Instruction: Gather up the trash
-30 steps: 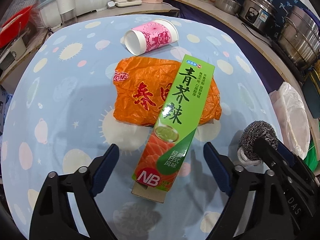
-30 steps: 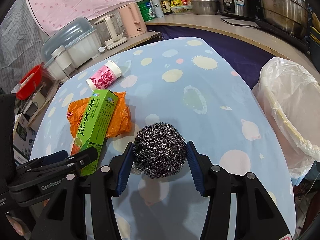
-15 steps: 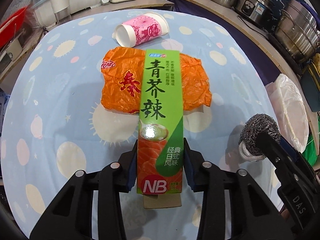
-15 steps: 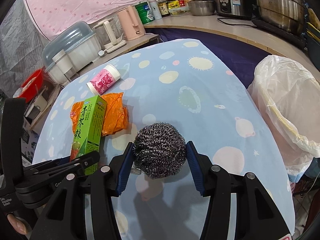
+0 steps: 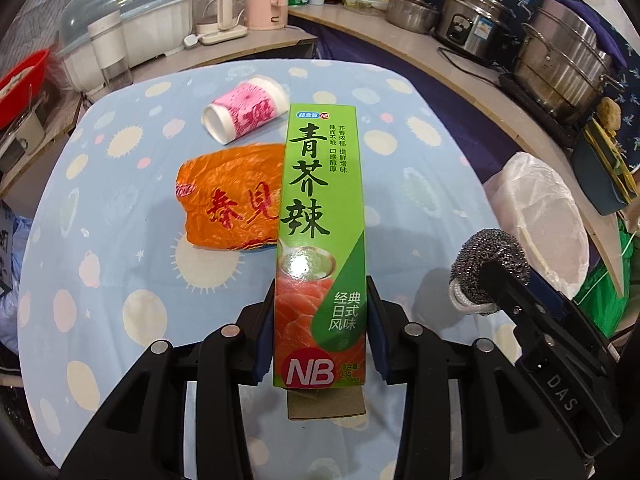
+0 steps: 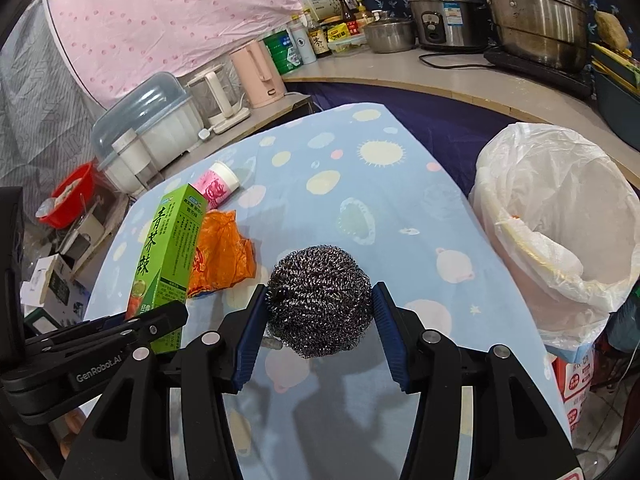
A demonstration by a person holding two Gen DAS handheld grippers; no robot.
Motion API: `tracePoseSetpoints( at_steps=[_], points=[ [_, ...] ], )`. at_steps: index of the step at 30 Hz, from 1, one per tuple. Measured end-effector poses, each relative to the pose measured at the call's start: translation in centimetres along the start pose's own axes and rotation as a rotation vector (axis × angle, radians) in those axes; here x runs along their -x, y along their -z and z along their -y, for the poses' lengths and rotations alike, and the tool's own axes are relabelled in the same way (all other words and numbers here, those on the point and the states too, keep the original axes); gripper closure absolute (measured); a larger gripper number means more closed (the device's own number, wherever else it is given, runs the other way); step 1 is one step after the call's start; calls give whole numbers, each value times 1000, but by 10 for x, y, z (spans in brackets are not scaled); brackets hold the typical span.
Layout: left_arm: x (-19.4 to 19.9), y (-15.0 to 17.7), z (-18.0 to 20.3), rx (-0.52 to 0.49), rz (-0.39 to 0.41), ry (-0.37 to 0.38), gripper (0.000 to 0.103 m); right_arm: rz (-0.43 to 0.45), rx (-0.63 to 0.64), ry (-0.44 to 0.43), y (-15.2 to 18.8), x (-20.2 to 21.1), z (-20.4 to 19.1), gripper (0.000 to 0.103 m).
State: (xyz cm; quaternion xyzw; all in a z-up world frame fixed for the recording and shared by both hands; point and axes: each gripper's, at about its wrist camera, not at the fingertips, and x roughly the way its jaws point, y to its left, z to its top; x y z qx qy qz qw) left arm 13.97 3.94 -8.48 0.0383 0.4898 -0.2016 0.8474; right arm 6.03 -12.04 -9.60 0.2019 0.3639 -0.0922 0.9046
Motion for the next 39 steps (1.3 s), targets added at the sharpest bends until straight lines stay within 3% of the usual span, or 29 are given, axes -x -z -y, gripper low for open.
tracePoseSetpoints(
  at_steps=[9, 18, 30, 39],
  points=[
    [30, -4, 44, -70, 56, 32, 66, 74, -48, 7, -7, 35, 30, 53],
    [50, -4, 114, -185, 96, 85, 66, 157, -118, 46, -15, 74, 76, 53],
    [55, -10, 201, -304, 129, 135, 66, 269, -231, 137, -27, 122, 157, 52],
    [44, -19, 254, -375, 147, 142, 66, 316, -286, 183, -43, 130, 198, 52]
  ],
)
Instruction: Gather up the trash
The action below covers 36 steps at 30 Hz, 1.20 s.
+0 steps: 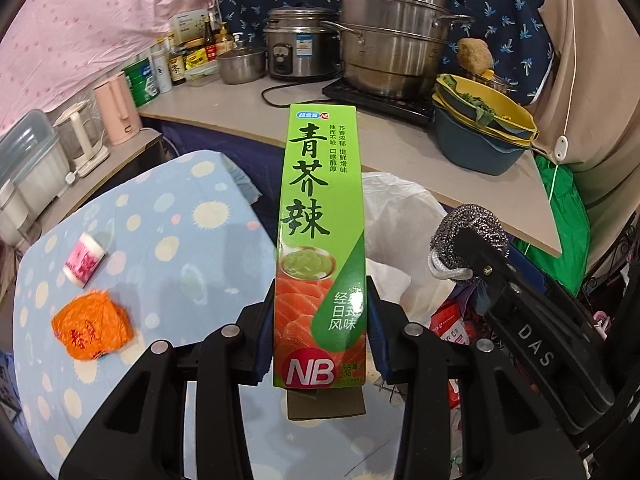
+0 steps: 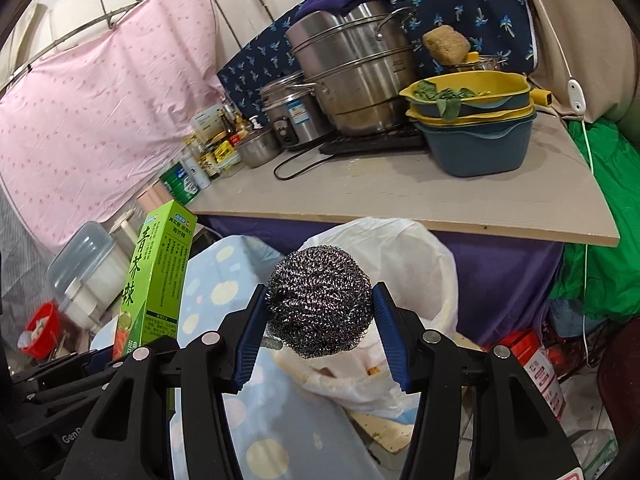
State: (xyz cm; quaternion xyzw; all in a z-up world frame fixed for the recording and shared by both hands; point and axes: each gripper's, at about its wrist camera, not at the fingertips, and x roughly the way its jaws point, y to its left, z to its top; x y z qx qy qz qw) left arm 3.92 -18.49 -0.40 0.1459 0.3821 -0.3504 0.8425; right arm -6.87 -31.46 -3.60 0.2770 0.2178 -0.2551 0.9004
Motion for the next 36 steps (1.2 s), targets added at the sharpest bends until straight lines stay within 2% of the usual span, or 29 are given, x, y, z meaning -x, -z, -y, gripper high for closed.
tracePoseSetpoints(
  at_steps=[17, 31, 36],
  points=[
    [-43, -23, 30, -27, -30, -8, 66, -16, -35, 52, -21, -35, 35, 52],
    [-76, -25, 29, -23, -76, -19, 66, -60, -20, 70, -20, -64, 37, 52],
    [-80, -26, 28, -16, -74, -17, 64, -64, -27, 84, -21, -70, 36, 48]
  ],
)
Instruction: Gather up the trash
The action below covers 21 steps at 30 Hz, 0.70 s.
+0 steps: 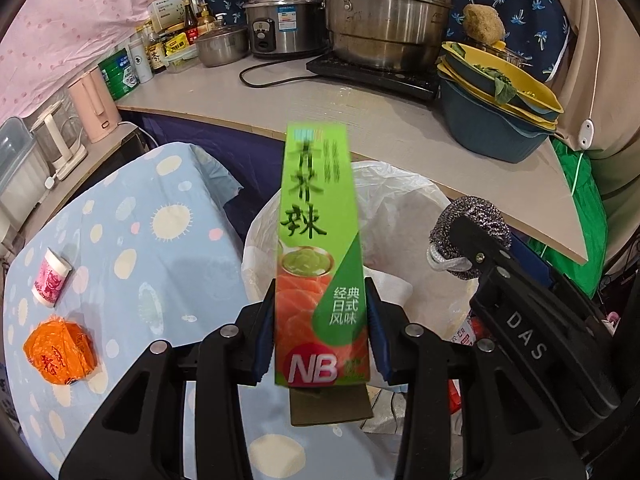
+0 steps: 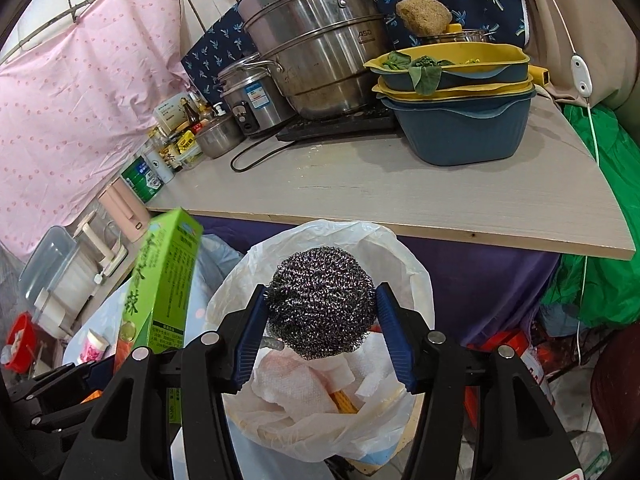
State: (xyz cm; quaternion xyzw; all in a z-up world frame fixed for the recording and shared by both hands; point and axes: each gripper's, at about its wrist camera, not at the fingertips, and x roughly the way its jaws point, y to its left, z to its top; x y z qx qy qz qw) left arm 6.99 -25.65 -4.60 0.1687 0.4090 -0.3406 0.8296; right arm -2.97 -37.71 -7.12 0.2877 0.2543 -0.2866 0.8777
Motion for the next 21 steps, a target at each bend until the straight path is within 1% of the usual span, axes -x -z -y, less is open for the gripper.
tracePoseSetpoints(
  at_steps=[4, 7, 21],
  points=[
    [-1, -1, -3, 11, 5, -4, 60, 13, -5, 1, -3, 2, -1, 48],
    [-1, -2, -5, 19, 8, -8, 54, 22, 9, 3, -4, 5, -4, 48],
    [12, 2, -22, 49, 22, -5, 54, 37, 42, -14, -3, 19, -25, 47]
  ],
)
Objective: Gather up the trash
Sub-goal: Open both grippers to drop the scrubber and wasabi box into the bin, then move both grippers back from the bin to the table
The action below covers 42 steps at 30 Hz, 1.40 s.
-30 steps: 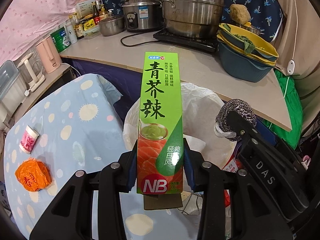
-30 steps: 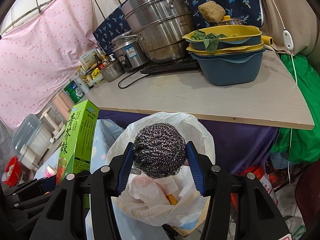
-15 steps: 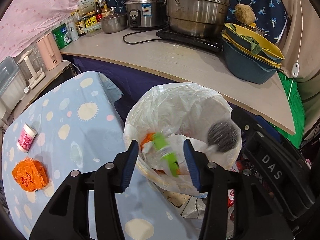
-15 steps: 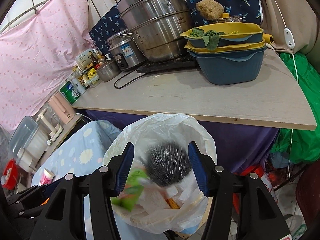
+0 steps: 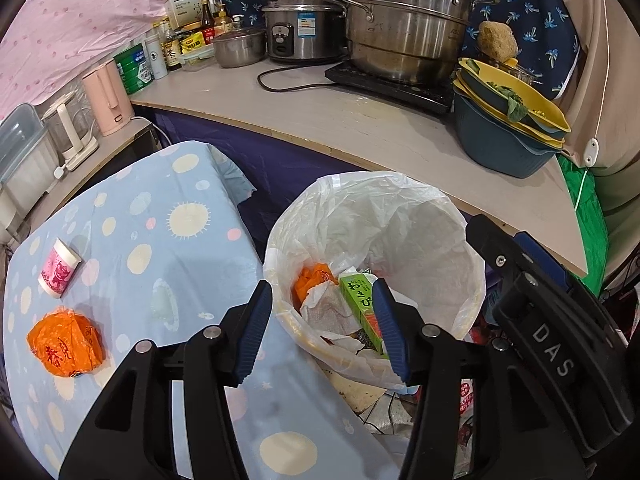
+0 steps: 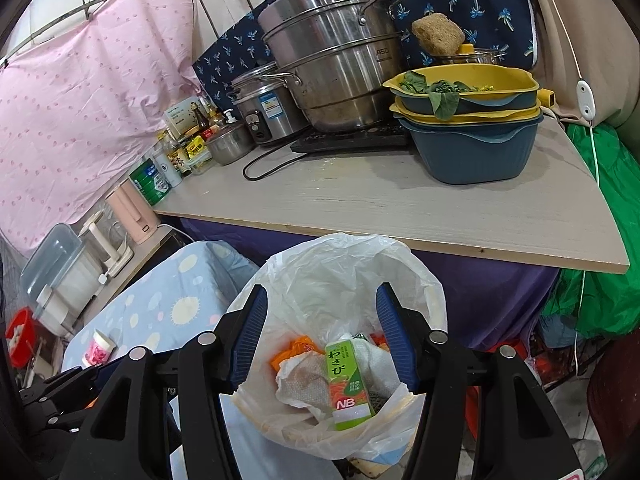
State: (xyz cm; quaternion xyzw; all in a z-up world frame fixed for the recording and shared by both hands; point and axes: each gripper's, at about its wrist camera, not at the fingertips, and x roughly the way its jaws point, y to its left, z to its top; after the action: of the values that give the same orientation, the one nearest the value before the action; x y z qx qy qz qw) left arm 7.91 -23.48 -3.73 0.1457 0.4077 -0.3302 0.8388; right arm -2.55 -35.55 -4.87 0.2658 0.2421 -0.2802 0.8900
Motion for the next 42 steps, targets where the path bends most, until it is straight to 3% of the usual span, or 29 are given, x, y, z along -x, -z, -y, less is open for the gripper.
tracePoseSetpoints(
  at_steps=[17, 22, 31, 42],
  points=[
    [25, 15, -65, 92, 28, -24, 50, -3, 68, -39, 13, 7, -57, 47],
    [32, 25, -101, 141, 27, -54, 48, -17, 104, -64, 22, 6, -84, 47],
    [42, 51, -177, 264, 22, -142, 34, -60, 163, -115, 46, 0, -132, 48],
    [55, 94, -269, 402, -5, -238, 30, -126, 240, -172, 79, -14, -191, 48]
  ],
)
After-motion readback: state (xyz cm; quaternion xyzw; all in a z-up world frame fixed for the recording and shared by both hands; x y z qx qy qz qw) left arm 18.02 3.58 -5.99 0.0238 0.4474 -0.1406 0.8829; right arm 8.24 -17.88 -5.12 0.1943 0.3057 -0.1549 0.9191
